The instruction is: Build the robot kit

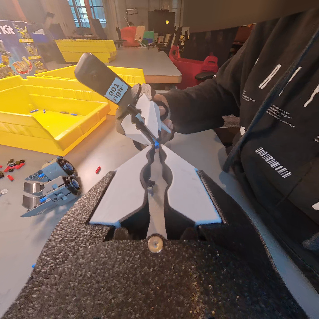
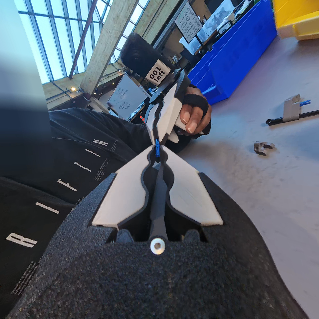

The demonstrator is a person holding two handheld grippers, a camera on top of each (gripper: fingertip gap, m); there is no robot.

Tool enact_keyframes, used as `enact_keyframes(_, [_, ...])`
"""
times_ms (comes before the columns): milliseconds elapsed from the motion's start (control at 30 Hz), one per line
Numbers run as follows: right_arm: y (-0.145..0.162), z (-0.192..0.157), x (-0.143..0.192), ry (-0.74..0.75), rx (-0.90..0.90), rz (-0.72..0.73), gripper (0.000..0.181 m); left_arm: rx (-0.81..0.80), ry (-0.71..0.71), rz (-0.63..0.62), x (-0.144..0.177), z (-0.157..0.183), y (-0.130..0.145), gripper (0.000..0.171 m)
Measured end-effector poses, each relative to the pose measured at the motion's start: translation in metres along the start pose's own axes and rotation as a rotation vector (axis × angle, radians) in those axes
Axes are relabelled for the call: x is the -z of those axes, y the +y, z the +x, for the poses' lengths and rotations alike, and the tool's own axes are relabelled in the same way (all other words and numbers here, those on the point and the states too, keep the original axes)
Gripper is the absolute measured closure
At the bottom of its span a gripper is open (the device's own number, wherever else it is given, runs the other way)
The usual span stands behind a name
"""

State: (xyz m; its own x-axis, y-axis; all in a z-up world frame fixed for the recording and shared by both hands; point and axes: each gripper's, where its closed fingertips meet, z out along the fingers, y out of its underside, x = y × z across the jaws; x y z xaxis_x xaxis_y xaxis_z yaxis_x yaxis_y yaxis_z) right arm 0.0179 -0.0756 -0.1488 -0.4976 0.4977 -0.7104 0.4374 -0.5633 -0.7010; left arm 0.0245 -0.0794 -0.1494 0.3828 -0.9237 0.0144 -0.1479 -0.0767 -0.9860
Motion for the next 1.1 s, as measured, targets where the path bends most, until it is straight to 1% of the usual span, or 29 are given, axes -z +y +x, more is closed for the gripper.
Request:
enact_keyframes(100, [-0.007,0.001,0.002,0.019,0.044,0.041,0.178,0.025,-0.025,0.032,0.002,-0.006,-0.004,0.168])
enact_keyframes(200, [-0.017,-0.007,0.006,0.029,0.171,0.077,0.171,0.047,-0.047,0.076,0.006,-0.011,-0.01,0.168])
enact_keyframes(333, [-0.018,-0.007,0.004,0.126,0.376,0.054,0.171,0.069,-0.039,0.107,0.006,-0.011,-0.014,0.168])
enact_keyframes(467, [-0.018,-0.005,0.004,0.201,0.488,0.028,0.175,0.084,-0.031,0.119,0.005,-0.011,-0.014,0.168])
enact_keyframes(567, [-0.018,-0.003,0.004,0.232,0.519,0.021,0.179,0.086,-0.031,0.122,0.005,-0.011,-0.013,0.168])
enact_keyframes(667, [-0.016,-0.001,0.005,0.254,0.54,0.0,0.173,0.091,-0.029,0.146,0.006,-0.011,-0.017,0.168])
enact_keyframes(733, [-0.014,-0.002,0.004,0.25,0.555,-0.011,0.173,0.093,-0.029,0.147,0.006,-0.012,-0.017,0.168])
enact_keyframes(833, [-0.013,0.0,0.002,0.262,0.56,-0.02,0.178,0.099,-0.023,0.153,0.006,-0.011,-0.017,0.168])
enact_keyframes(967, [-0.011,0.0,0.002,0.245,0.533,-0.031,0.179,0.096,-0.016,0.135,0.005,-0.01,-0.015,0.168])
enact_keyframes(1100, [0.002,0.002,0.003,0.207,0.463,-0.106,0.18,0.094,0.021,0.081,0.002,-0.004,-0.007,0.167])
